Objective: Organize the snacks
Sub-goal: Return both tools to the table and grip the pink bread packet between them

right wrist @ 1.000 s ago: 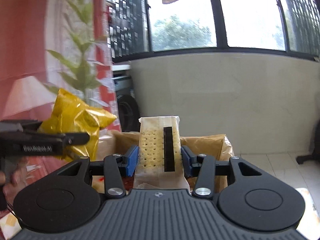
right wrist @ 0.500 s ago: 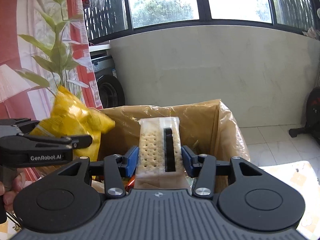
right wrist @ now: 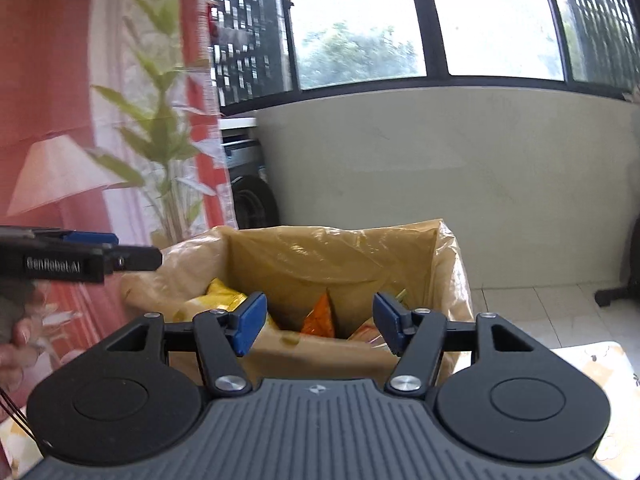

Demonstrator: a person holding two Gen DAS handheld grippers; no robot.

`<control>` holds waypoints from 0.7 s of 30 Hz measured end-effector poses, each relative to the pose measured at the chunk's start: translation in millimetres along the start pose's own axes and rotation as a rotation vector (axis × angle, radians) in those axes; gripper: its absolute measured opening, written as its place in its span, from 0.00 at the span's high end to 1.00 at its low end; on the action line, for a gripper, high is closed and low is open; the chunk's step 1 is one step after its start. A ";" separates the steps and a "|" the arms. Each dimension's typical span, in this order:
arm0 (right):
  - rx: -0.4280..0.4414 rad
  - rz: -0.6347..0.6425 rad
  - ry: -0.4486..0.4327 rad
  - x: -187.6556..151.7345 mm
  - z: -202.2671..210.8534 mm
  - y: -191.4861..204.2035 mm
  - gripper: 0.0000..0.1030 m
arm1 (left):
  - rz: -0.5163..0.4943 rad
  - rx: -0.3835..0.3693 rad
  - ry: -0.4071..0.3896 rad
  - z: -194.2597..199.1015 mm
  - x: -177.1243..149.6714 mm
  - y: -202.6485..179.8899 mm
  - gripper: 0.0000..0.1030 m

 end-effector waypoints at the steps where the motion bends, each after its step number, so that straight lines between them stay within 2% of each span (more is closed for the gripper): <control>1: 0.008 0.011 -0.008 -2.3 6.9 3.5 0.39 | 0.012 -0.016 -0.003 6.3 -4.4 -0.1 0.18; 6: 0.031 0.036 -0.048 -20.7 41.9 18.9 0.39 | 0.084 -0.101 0.006 31.0 -33.6 1.8 0.20; 10: 0.033 0.085 -0.018 -49.6 56.2 31.4 0.39 | 0.106 -0.148 0.082 31.5 -68.9 -4.1 0.24; 17: 0.054 0.105 0.168 -116.2 38.8 37.1 0.38 | 0.141 -0.187 0.233 -1.2 -123.7 -14.0 0.28; 21: 0.055 0.122 0.294 -152.8 23.8 41.9 0.31 | 0.167 -0.203 0.313 -20.7 -153.9 -22.5 0.29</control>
Point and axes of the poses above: each gripper's, at about its wrist camera, not at the fingertips, and z roughly against the way its jaws point, y to its left, x to its top, the point moved 10 cm from there along -z, roughly the way its jaws point, and after that the axes turned 12 degrees about z, right-handed, at the moved point
